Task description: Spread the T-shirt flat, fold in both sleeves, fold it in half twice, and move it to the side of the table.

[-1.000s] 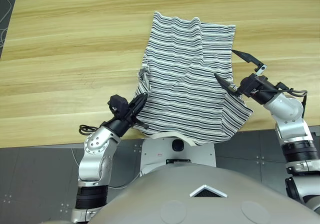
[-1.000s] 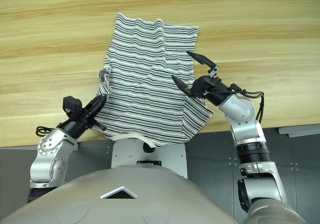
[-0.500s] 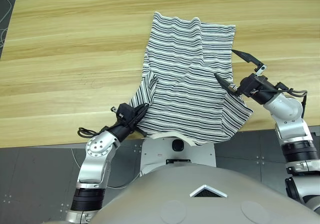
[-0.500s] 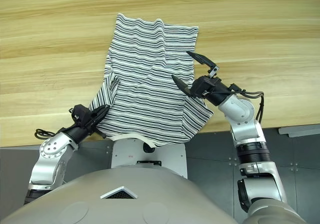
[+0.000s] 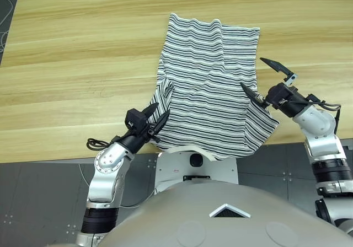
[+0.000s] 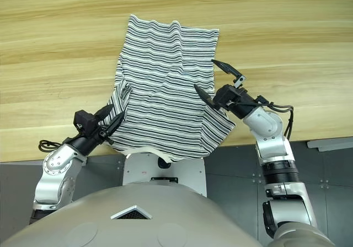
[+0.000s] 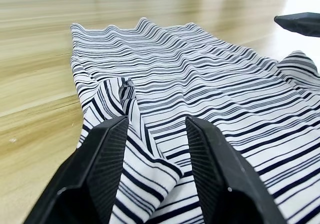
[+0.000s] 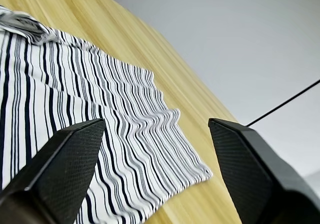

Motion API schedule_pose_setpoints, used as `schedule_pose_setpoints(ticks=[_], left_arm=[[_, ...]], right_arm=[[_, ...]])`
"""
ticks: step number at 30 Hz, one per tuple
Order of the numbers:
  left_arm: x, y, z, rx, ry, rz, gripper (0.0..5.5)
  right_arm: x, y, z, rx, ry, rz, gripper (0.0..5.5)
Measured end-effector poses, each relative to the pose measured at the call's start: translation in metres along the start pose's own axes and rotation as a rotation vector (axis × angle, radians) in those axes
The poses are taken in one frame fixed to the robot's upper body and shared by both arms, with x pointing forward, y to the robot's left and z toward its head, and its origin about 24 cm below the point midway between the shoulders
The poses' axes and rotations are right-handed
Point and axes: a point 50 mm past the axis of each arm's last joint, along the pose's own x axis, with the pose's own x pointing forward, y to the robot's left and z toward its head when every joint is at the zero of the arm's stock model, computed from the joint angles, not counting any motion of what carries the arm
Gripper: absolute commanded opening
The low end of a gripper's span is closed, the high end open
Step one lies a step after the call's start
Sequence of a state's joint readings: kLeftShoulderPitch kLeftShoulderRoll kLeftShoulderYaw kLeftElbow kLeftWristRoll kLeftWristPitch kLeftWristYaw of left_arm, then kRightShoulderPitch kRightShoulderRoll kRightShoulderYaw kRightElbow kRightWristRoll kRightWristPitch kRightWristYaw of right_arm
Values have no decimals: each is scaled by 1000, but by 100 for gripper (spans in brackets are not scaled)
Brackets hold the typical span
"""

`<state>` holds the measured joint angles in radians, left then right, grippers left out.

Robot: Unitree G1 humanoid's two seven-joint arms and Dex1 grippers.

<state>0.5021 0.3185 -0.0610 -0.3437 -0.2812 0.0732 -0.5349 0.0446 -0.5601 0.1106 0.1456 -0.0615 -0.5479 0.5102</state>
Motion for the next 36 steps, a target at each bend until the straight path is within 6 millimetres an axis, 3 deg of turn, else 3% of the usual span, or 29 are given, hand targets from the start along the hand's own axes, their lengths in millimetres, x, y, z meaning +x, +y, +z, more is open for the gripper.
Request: schedule_pose_setpoints(ticks=[6,12,15,21,25,36], left_arm=[[19,14,32,-41,-203,113,212],[28,18,26,-53,-193,182,212],[30,17,22,-63,-185,191,212],[34,13,21,-62,-204,191,212],[35,11,19,-64,-200,190,212],[37,11,16,-70,-200,196,212]], right_arm=[[-25,4,-5,297,75,-71,381],[-47,33,6,751,137,-58,381],[-59,35,2,890,191,-71,381],[-78,27,-15,929,293,-78,381],[-90,27,-29,844,376,-84,381],[-101,34,-32,841,392,-5,381]])
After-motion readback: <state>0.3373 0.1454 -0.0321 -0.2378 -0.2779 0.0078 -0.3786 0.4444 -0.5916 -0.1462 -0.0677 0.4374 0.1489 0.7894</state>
